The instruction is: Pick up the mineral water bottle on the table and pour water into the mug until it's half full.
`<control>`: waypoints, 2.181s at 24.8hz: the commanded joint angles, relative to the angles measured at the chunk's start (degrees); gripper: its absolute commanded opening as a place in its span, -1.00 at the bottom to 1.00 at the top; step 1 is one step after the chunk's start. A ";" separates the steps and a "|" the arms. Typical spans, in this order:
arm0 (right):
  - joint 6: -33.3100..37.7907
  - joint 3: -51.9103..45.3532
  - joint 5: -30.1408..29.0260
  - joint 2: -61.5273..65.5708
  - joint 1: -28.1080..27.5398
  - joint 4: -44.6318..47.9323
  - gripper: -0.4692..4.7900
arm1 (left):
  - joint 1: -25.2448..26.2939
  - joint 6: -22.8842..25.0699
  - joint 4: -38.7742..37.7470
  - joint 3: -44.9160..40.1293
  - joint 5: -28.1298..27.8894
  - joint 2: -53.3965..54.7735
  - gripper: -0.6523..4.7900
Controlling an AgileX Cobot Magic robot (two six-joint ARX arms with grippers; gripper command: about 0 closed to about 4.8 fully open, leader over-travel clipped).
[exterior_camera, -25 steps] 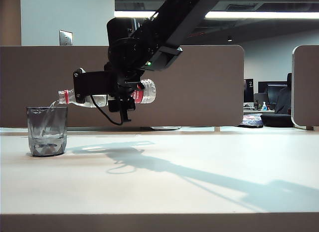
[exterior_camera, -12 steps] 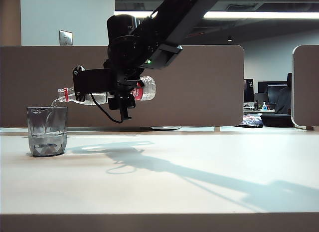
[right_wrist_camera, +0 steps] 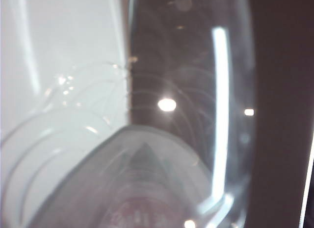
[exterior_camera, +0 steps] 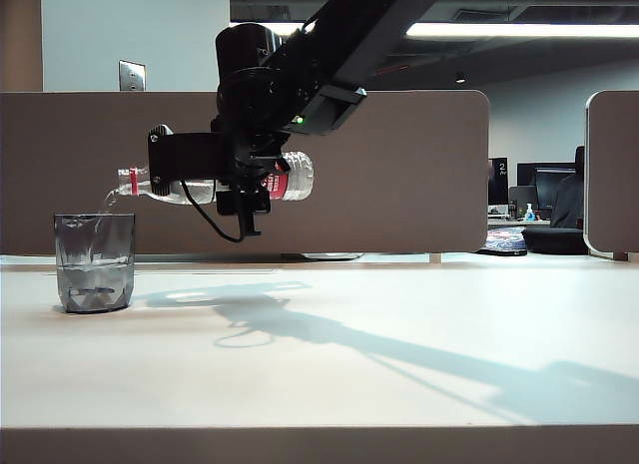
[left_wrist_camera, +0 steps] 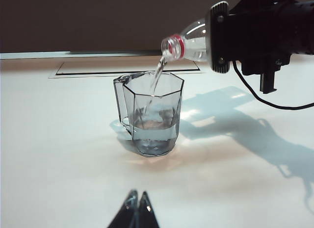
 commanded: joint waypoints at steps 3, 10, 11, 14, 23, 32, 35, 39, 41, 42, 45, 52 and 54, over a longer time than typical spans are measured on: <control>7.98 0.52 0.50 -1.14 0.50 -1.53 0.13 | -0.07 0.02 0.72 0.17 0.20 0.04 -0.78; 21.20 0.50 -0.31 -1.16 0.94 -8.79 0.13 | -0.07 0.02 0.72 0.17 0.17 0.02 -0.78; 23.30 0.50 -0.46 -1.18 0.94 -8.76 0.13 | -0.07 0.02 0.72 0.17 0.20 0.02 -0.78; 31.89 0.50 -0.46 -2.43 0.98 -9.77 0.05 | -0.09 0.02 0.77 0.17 0.20 -0.26 -0.78; 54.36 0.48 -6.21 -6.64 0.83 -13.66 0.05 | -0.09 0.02 0.72 0.17 0.17 -0.42 -0.78; 75.89 -2.45 -16.57 -9.49 -1.62 -16.92 0.14 | -0.07 0.02 0.72 0.17 0.17 -0.81 -0.78; 79.03 -4.50 -19.87 -9.81 -2.82 -16.35 0.14 | -0.07 0.02 0.72 0.17 0.20 -0.81 -0.78; 81.48 -10.32 -24.28 -11.69 -4.11 -10.51 0.14 | -0.07 0.02 0.72 0.17 0.17 -0.81 -0.78; 84.65 -15.76 -27.67 -12.92 -5.07 -2.29 0.14 | -0.07 0.02 0.74 0.17 0.17 -0.81 -0.78; 86.53 -19.52 -29.07 -13.27 -5.68 4.17 0.14 | -0.07 0.02 0.70 0.17 0.20 -0.81 -0.78; 90.82 -25.88 -31.93 -13.46 -7.32 15.15 0.14 | -0.07 0.02 0.74 0.17 0.17 -0.81 -0.78; 92.70 -36.87 -31.87 -13.46 -7.52 29.86 0.14 | -0.07 0.02 0.72 0.17 0.20 -0.81 -0.78; 92.67 -37.79 -31.85 -13.44 -7.52 30.38 0.15 | -0.07 0.02 0.72 0.17 0.17 -0.81 -0.78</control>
